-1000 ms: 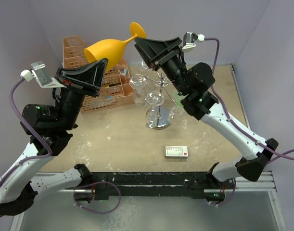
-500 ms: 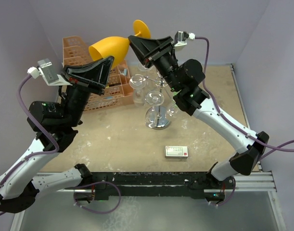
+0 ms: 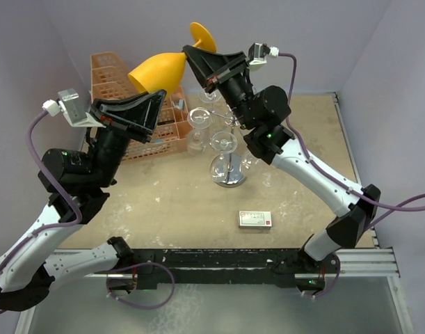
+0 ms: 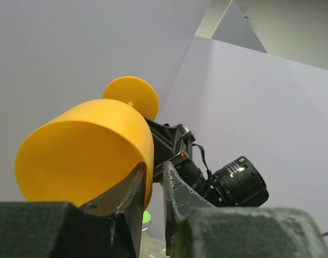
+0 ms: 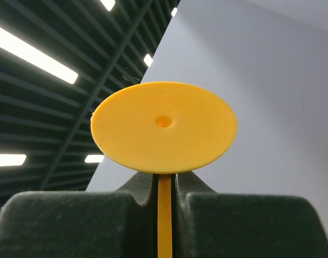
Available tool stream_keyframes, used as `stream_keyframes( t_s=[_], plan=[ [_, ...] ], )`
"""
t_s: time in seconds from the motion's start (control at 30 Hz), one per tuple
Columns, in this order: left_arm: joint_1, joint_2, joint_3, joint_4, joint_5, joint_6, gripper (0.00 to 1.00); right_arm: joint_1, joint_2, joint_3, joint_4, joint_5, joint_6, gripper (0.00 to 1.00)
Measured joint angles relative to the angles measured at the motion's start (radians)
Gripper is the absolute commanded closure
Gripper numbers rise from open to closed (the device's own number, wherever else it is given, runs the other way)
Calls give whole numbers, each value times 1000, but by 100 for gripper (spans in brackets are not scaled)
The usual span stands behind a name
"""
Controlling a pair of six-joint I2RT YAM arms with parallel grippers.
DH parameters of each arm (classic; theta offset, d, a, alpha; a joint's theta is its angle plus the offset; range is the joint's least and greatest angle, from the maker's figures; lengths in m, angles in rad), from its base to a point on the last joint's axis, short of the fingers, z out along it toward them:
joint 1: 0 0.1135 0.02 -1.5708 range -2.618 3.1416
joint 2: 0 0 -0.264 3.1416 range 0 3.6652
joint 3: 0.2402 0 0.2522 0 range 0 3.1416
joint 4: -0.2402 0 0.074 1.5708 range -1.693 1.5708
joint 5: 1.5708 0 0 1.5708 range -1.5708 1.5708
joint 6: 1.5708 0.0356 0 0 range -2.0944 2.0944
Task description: Place the wine glass upside down on the wine glass rack
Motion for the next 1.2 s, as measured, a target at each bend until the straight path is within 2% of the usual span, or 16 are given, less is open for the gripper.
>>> stream_keyframes(
  t_s=[0.13,0.27,0.53,0.87,1.2],
  plan=[
    [-2,-14,32,-113,-42,16,65,0,14,0,70,1,-92,100],
    [-2,-51,43,-219,-91,23,55,0,32,0,145,3,-240,100],
    [-2,-55,157,-360,-113,-18,52,0,35,-1,265,-2,-648,100],
    [-2,111,378,-386,-233,-192,52,0,31,-34,344,-103,-1035,100],
    [-2,242,447,-399,-129,-287,51,0,13,-90,359,-291,-1365,100]
  ],
)
